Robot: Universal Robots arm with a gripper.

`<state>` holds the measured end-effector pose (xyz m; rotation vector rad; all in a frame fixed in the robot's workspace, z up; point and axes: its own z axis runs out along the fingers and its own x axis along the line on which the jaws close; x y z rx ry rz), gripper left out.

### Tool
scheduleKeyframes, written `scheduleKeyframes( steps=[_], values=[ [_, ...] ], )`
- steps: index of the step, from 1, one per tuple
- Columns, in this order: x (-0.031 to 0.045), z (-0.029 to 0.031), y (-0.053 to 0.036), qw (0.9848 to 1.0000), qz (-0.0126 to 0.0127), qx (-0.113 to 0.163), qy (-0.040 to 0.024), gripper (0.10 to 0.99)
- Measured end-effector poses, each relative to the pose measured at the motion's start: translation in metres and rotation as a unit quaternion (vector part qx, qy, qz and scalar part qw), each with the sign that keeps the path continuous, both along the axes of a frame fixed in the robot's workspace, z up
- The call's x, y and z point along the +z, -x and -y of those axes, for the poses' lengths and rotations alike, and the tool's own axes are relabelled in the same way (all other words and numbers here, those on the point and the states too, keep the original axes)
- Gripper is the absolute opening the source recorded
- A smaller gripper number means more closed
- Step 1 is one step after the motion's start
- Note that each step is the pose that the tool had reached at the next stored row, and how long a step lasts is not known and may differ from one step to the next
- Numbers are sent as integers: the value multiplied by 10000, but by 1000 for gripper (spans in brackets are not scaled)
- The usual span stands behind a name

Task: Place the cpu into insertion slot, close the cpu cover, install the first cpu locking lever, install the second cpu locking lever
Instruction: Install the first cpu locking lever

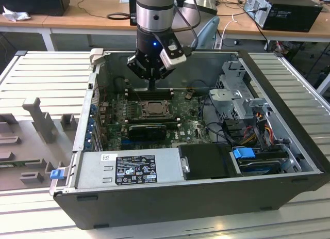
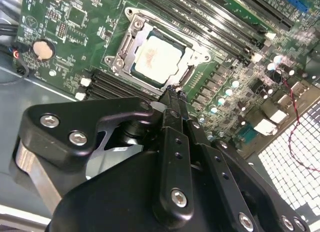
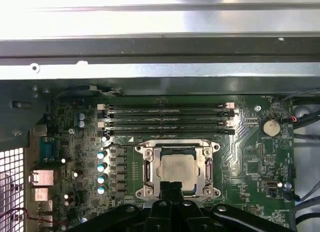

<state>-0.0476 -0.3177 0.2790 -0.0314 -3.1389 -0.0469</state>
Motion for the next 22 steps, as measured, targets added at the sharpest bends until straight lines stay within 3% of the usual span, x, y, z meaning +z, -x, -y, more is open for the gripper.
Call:
scheduleKeyframes(
  steps=[22],
  values=[
    [-2,1,199,10000,40,47,-3,106]
  ],
)
